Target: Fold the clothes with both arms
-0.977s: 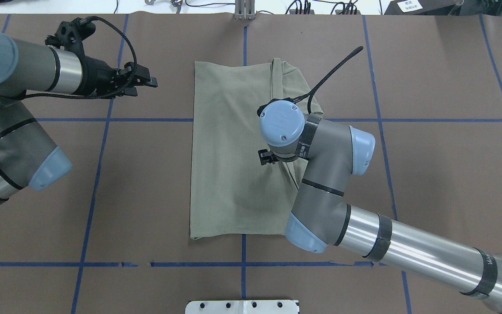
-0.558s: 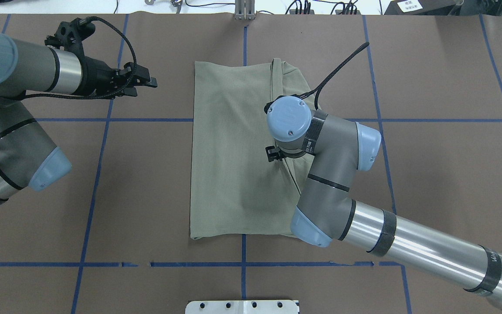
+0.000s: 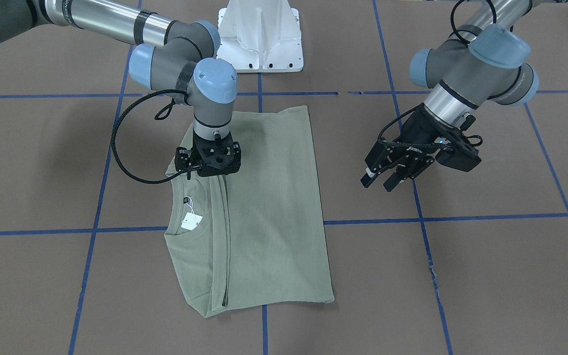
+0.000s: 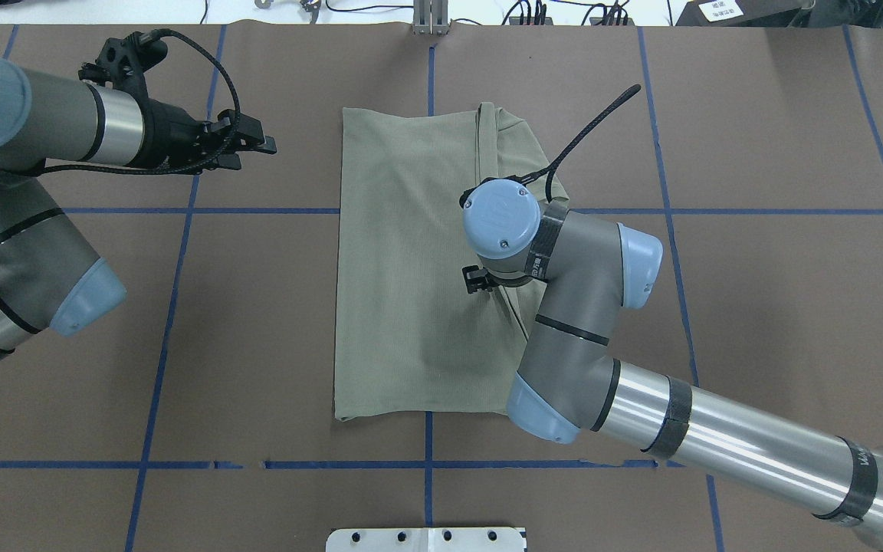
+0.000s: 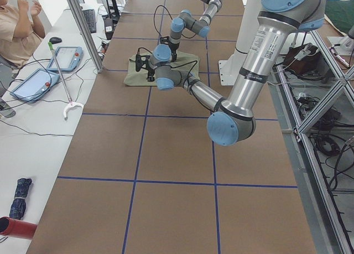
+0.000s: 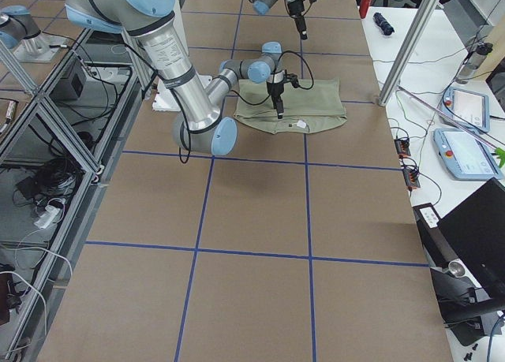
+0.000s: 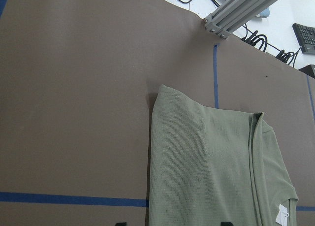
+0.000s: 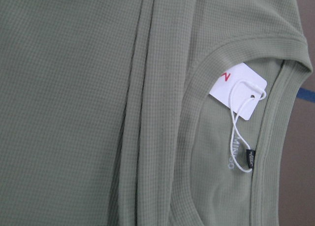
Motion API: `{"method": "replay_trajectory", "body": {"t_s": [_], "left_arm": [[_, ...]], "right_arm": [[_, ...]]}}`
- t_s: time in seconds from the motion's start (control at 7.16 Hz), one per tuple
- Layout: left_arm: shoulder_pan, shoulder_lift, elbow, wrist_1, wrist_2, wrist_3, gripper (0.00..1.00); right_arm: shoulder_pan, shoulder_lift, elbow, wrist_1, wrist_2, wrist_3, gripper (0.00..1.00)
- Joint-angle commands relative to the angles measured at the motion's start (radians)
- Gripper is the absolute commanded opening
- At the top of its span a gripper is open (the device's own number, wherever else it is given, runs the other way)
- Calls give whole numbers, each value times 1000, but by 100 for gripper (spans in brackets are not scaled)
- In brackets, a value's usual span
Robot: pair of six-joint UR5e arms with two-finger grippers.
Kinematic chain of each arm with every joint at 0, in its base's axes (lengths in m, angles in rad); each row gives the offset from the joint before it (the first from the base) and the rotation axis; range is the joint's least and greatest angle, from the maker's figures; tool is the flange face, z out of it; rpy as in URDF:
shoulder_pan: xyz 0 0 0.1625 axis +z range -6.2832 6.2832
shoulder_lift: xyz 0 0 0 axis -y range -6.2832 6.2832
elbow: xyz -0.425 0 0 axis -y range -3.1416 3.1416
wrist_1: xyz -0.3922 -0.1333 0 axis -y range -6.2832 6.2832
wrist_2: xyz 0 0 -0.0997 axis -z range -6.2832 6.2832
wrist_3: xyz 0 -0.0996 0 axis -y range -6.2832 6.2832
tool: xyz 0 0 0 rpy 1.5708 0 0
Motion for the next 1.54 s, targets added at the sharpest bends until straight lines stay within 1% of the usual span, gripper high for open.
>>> {"method": "replay_trajectory", "body": {"t_s": [0.0, 0.14, 0.28, 0.42, 0.56, 0.7, 0.98, 1.12, 1.26, 1.4], "left_arm": [[0, 1, 0, -1, 0, 0, 70], [0, 1, 0, -1, 0, 0, 70], [0, 1, -1, 1, 0, 0, 70], [0, 1, -5, -1, -2, 0, 70], [-2, 1, -9, 1, -18, 0, 70], [-2, 1, -9, -1, -24, 0, 70], [-5, 1, -15, 1, -26, 0, 70], [-5, 3, -21, 1, -28, -2, 70], [-5, 4, -26, 1, -29, -2, 70], [-5, 4, -26, 1, -29, -2, 70]], "right_arm": [[6, -23, -6, -2, 3, -17, 100], [48, -43, -1, 0, 52, -28, 100], [74, -103, 23, 7, 74, -90, 100], [107, -194, 113, 6, 83, -146, 100], [116, -197, 164, -46, 81, -160, 100], [112, -157, 158, -75, 78, -151, 100], [118, -99, 140, -62, 77, -119, 100], [125, -35, 91, -60, 74, -85, 100], [127, 33, 21, -30, 72, -32, 100], [127, 41, -21, 80, 71, 22, 100]]}}
